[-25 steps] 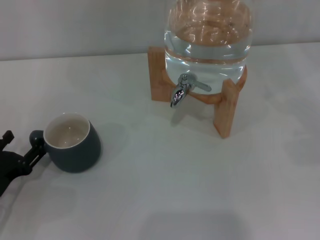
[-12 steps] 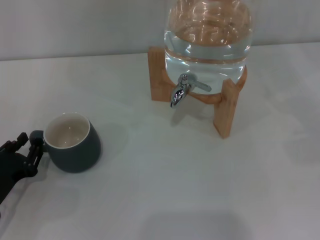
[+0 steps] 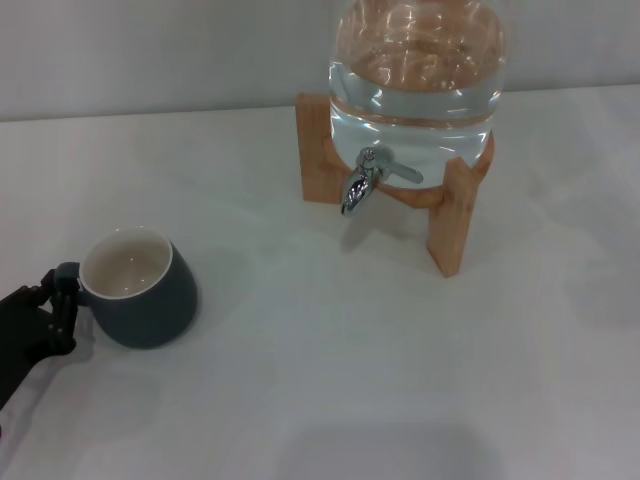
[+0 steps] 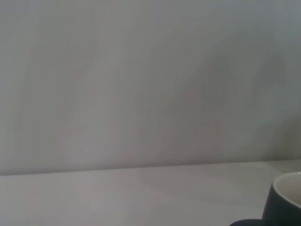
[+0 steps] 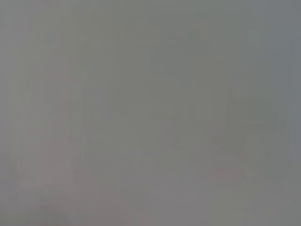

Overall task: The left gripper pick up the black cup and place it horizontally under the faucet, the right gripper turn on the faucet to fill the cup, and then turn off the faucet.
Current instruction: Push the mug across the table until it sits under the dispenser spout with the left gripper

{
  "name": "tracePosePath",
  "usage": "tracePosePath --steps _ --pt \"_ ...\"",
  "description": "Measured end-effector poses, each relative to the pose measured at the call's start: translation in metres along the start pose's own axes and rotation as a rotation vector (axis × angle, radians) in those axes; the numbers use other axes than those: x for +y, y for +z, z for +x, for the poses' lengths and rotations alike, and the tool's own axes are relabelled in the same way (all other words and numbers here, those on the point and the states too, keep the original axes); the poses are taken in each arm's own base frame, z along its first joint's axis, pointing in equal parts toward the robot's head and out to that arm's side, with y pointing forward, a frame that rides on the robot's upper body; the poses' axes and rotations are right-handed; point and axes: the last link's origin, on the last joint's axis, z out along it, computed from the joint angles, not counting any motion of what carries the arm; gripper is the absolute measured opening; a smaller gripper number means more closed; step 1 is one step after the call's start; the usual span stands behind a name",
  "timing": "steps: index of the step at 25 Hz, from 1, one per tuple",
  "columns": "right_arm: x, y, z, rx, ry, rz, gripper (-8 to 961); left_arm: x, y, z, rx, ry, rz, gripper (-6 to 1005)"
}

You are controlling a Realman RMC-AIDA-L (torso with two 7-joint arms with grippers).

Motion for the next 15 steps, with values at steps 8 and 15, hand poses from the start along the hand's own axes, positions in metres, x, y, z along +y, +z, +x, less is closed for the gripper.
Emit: tracePosePath --steps 8,15 --pt "-0.001 -0.001 0.001 0.004 0.001 0.007 843 0.002 0.005 0.004 0.009 0.006 -0.015 129" --pt "-0.002 -0.001 0.003 0.009 0.006 0.012 843 0.005 0.018 0.015 0.038 0.017 -0.044 128"
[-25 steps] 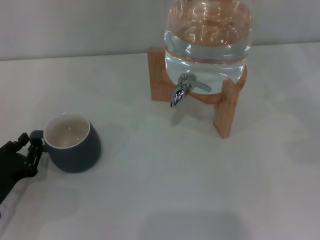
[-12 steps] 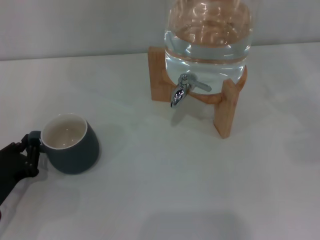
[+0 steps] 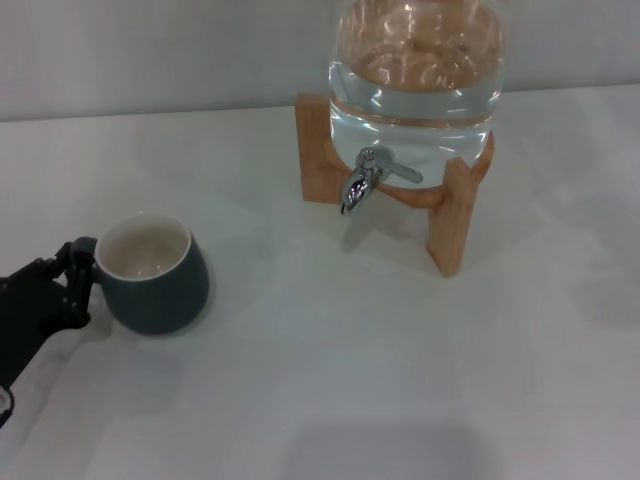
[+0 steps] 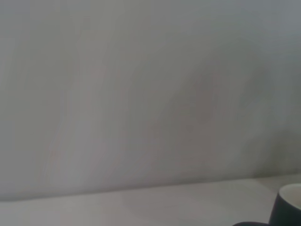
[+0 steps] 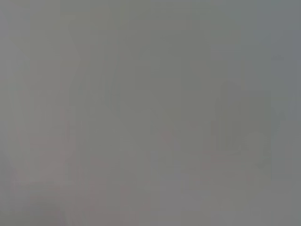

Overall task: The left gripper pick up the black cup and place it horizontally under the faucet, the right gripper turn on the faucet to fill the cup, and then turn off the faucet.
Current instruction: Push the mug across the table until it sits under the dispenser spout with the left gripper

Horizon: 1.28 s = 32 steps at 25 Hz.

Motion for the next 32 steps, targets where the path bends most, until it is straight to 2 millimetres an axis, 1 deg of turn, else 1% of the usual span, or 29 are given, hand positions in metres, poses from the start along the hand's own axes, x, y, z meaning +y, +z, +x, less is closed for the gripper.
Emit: tracePosePath --steps 7,14,20,28,32 --pt "0.000 0.000 0.001 0.001 -0.005 0.005 843 0.007 0.016 0.010 0.017 0.018 -0.051 128" --pt "0.003 0.005 0.003 0.003 -0.003 -0.005 843 0.015 0.027 0.015 0.018 0.033 -0.100 127" --pt "0.006 0.009 0.003 0.004 -0.003 -0.017 843 0.026 0.033 0.015 0.011 0.031 -0.144 127" --pt "0.008 0.012 0.003 0.004 -0.002 -0.024 843 0.039 0.033 0.013 0.006 0.026 -0.206 127" --pt "0.009 0.012 0.004 0.005 0.002 -0.025 843 0.041 0.034 0.014 0.007 0.010 -0.218 127"
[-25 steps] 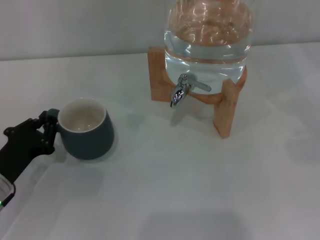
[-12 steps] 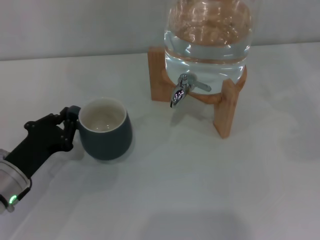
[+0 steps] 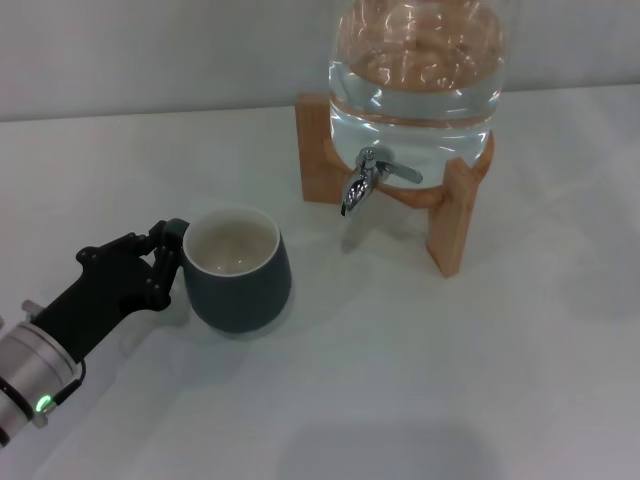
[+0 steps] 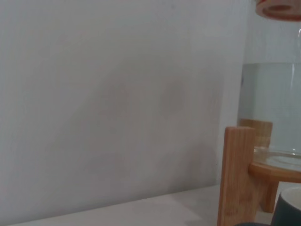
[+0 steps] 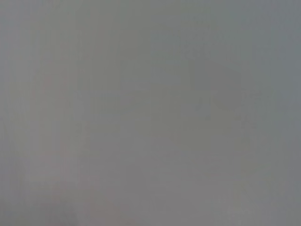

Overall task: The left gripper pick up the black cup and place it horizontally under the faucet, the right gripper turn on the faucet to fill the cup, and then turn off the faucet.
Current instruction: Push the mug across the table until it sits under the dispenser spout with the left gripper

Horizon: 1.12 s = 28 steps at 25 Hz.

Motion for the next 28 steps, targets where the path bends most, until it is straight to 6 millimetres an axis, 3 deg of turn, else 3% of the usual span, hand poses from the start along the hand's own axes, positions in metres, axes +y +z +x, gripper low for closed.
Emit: tracePosePath --steps 14,28 --pt "0.001 0.000 0.001 0.000 0.005 -0.006 843 -0.001 0.031 0.005 -0.090 -0.004 -0.032 126" --pt "0.000 -0.001 0.002 0.003 0.008 -0.001 843 0.018 0.062 0.011 -0.154 0.013 -0.110 125"
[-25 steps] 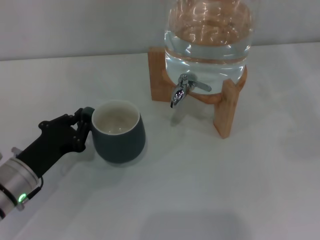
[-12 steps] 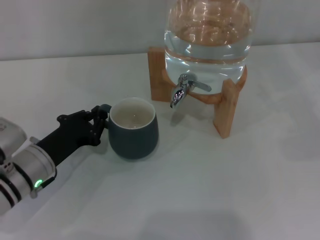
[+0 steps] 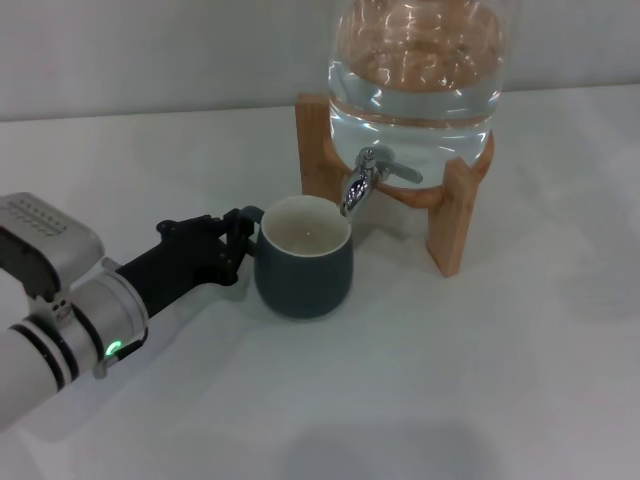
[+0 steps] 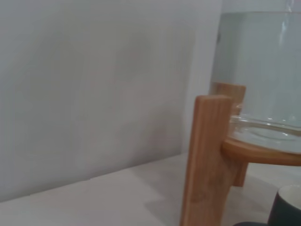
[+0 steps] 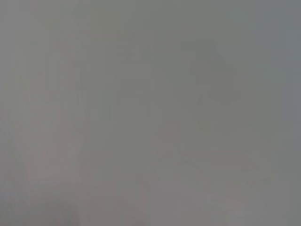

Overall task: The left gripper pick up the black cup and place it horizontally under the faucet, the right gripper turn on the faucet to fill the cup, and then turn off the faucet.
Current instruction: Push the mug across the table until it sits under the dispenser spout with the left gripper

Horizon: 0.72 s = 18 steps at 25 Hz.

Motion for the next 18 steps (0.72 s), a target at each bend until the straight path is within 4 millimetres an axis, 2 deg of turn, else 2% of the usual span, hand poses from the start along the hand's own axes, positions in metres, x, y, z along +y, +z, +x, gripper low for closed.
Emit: tracePosePath --steps 18 --pt "0.003 -0.001 0.003 -0.004 0.006 -0.016 843 0.024 0.015 0.004 -0.018 0.007 -0.095 124"
